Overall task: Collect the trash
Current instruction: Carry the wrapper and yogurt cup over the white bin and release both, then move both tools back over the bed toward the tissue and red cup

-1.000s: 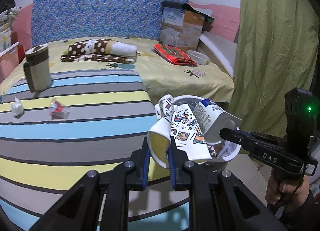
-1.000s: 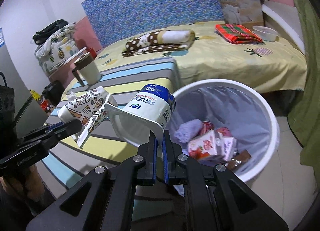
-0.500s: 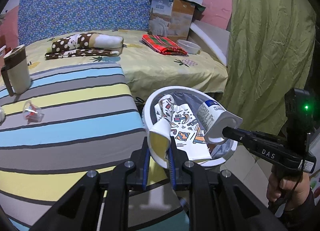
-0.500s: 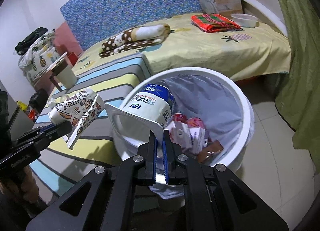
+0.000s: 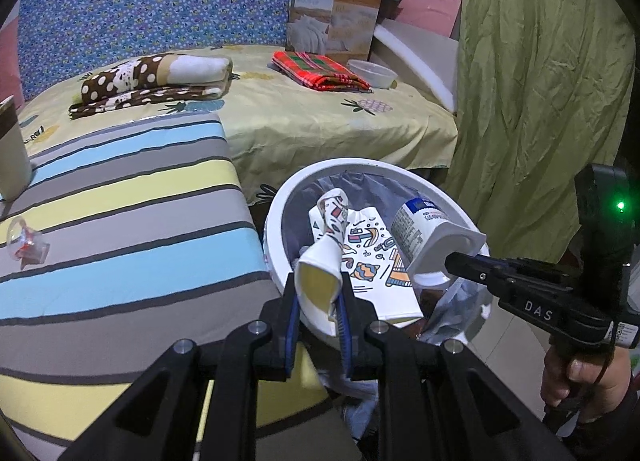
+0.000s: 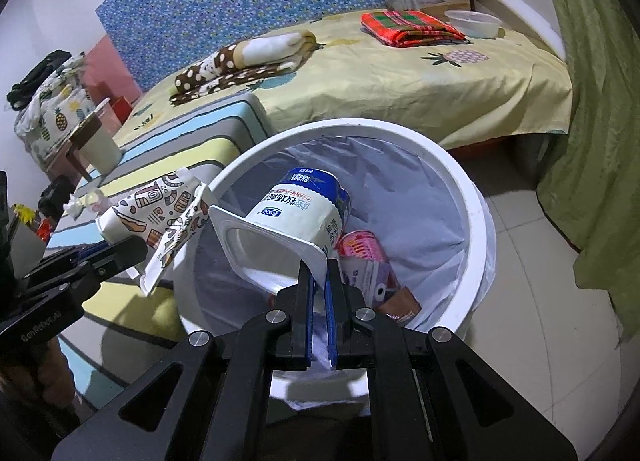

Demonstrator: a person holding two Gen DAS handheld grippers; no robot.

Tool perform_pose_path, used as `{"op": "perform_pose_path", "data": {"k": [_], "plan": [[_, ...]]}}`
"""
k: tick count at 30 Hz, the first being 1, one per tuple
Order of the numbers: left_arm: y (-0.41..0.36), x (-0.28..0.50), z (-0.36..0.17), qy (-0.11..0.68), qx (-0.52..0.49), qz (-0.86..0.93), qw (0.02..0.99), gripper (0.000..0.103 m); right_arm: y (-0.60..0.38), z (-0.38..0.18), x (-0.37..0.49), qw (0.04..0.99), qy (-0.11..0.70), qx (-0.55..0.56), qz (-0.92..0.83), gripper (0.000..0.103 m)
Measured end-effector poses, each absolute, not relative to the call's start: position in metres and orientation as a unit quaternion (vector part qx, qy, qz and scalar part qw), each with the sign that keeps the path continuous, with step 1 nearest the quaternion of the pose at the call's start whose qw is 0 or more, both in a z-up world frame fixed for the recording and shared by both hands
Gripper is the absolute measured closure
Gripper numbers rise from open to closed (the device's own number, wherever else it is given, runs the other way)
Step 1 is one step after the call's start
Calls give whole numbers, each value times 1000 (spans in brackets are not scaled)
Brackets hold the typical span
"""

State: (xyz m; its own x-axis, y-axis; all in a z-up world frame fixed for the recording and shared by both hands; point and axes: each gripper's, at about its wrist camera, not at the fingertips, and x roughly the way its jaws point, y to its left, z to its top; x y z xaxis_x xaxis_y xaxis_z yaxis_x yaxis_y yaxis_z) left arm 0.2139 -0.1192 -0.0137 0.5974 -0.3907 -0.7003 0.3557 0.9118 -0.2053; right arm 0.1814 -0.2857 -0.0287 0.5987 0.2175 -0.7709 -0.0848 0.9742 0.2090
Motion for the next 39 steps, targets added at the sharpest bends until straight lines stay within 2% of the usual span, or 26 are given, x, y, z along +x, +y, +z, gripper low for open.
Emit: {"op": "perform_pose_path", "data": {"k": [5,8,9,10,11,12,39], "plan": [[-127,225,-18,401,-20,-212,891,84,-290,-33,188,886,450,79,81,95],[-131,229,-20,403,-21,-216,889,81,-291,-33,188,885,451,81,79,90],[-132,230,-20,402,-22,-216,889,76,-292,-33,188,886,450,82,78,84],[-132,231,-20,401,-24,-217,890,64,-292,-32,187,887,448,83,78,80],[-132,231,-20,400,-28,-220,889,60,-293,-32,187,888,446,85,79,72],[-133,231,-20,400,-32,-221,889,58,-294,-31,186,888,444,86,79,69],[-84,170,13,361,-60,-209,907,59,-251,10,143,911,381,66,141,69]]}}
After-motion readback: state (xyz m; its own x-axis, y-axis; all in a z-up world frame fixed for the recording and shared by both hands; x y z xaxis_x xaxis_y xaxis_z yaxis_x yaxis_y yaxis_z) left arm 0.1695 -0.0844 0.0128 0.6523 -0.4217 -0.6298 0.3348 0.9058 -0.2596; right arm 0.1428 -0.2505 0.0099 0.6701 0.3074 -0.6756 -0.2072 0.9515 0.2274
